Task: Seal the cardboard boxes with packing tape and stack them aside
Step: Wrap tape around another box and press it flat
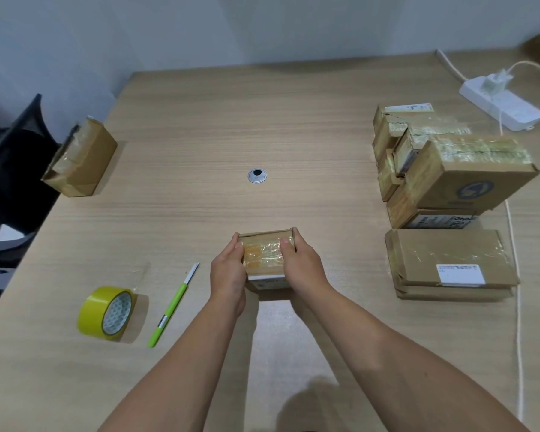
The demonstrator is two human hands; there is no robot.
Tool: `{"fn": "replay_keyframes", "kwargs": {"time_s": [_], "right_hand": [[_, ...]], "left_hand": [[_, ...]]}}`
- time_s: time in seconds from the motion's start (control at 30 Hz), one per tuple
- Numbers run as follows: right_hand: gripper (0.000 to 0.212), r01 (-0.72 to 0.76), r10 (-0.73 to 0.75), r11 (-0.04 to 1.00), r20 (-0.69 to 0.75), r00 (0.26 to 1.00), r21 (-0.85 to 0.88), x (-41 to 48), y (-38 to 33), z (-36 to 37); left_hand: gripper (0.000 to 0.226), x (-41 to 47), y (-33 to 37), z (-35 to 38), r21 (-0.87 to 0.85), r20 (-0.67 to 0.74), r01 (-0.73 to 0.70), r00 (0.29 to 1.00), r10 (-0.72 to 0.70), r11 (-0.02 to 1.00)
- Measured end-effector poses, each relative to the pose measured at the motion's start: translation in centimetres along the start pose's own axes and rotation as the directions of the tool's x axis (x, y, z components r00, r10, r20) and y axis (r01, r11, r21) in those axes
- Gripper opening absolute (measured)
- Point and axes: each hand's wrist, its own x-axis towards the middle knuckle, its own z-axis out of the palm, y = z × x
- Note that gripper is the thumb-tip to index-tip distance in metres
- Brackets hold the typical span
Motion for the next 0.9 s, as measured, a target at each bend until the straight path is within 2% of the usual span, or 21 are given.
{"fn": "replay_keyframes", "kwargs": {"time_s": [0.13,0.23,0.33,0.43,0.63,0.77,0.9], "right_hand": [[0.053,-0.002,-0.001,0.994,0.028,1.000,0.109,-0.2,0.1,-0.3],[0.054,0.001,-0.010,0.986,0.056,0.998,0.165,-0.5,0.7,-0.5],[0.071,0.038,-0.047,0.994,0.084,0.995,0.104,-1.6,1.5,-0.3],[0.086,0.050,-0.052,0.997,0.046,0.998,0.053,-1.7,2.0,0.5],[0.087,0.014,-0.022,0.995,0.080,0.997,0.094,-1.2,2.0,0.7],[0.068,-0.008,-0.007,0.988,0.096,0.995,0.155,-1.0,2.1,0.1],[0.060,-0.013,-0.013,0.978,0.119,0.993,0.210,-0.7,2.4,-0.1]], "left_hand": [[0.038,0.1,-0.3,-0.5,0.062,0.072,-0.008,0.997,0.003,0.998],[0.058,-0.4,-0.6,-1.1,0.141,0.170,-0.037,0.985,0.013,0.989],[0.077,-0.9,-1.2,-1.6,0.208,0.257,-0.106,0.965,0.051,0.972],[0.085,-0.8,-1.4,-1.8,0.247,0.268,-0.123,0.962,0.055,0.961],[0.074,-0.3,-1.5,-1.8,0.104,0.272,-0.033,0.962,0.003,0.994],[0.065,-0.2,-1.1,-2.1,0.015,0.290,0.044,0.956,-0.047,0.999],[0.059,0.0,-0.9,-2.3,-0.025,0.300,0.081,0.951,-0.070,0.996]]}}
